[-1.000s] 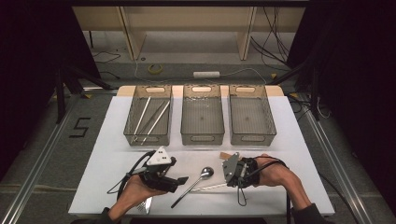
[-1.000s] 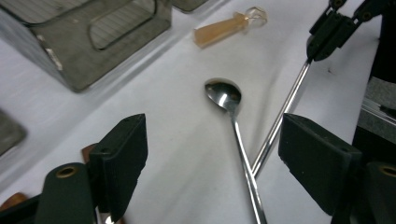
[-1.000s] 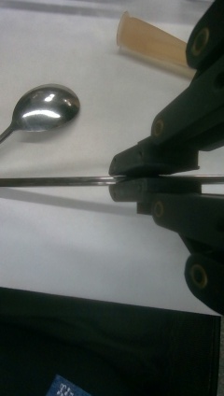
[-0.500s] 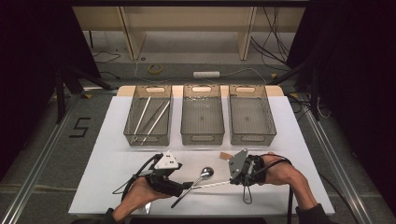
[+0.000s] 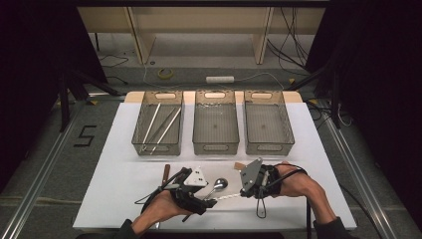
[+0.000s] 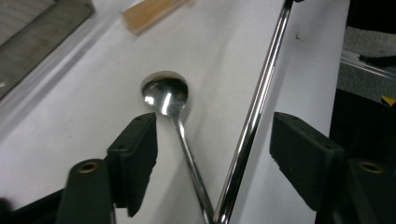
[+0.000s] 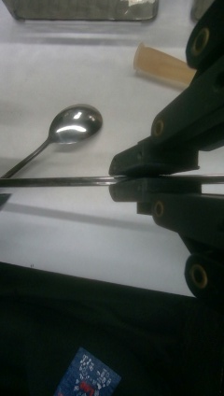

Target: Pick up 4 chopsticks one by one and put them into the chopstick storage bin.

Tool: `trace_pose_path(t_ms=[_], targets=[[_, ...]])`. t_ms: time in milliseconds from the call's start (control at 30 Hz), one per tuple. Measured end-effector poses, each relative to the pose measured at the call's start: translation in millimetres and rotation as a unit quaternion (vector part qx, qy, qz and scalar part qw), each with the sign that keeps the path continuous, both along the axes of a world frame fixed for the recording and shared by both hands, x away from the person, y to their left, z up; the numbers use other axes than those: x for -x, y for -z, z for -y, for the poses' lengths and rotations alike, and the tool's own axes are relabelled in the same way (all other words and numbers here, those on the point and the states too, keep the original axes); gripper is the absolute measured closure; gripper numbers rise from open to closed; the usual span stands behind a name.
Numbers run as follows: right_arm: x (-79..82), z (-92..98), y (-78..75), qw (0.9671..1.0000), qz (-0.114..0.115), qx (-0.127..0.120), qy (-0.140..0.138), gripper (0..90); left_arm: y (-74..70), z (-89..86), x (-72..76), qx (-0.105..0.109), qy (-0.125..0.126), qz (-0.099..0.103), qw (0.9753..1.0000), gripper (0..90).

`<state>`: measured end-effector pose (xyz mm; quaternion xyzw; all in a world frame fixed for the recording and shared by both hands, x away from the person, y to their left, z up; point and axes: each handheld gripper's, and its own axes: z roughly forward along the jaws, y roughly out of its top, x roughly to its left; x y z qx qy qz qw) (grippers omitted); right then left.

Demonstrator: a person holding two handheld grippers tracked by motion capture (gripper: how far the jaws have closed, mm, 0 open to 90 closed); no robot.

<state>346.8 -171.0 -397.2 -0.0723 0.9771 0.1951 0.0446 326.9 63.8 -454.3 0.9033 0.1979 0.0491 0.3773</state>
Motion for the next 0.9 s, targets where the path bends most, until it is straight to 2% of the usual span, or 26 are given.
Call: trace_pose_path(t_ms=[200,333,733,900], targets=[[0.8,-2.9,0.5,1.0,-0.005,0.0,0.002,86.8,3.2,16.0,3.0,-0.015,0.038,-0.001,0.9992,46.5],[0.9,-4.1,1.0,1.0,-0.007,-0.003,-0.004,86.8,3.5,23.5,5.7,-0.028,0.064,0.006,0.9976,54.9],[2.8,-8.8,2.5,0.9999,-0.009,-0.004,-0.014,86.7,3.3,30.0,7.1,-0.04,0.087,0.007,0.9953,70.0],[3.3,-9.0,3.8,0.9998,-0.011,0.001,-0.018,86.7,0.5,27.6,5.8,-0.039,0.092,0.005,0.995,80.6]])
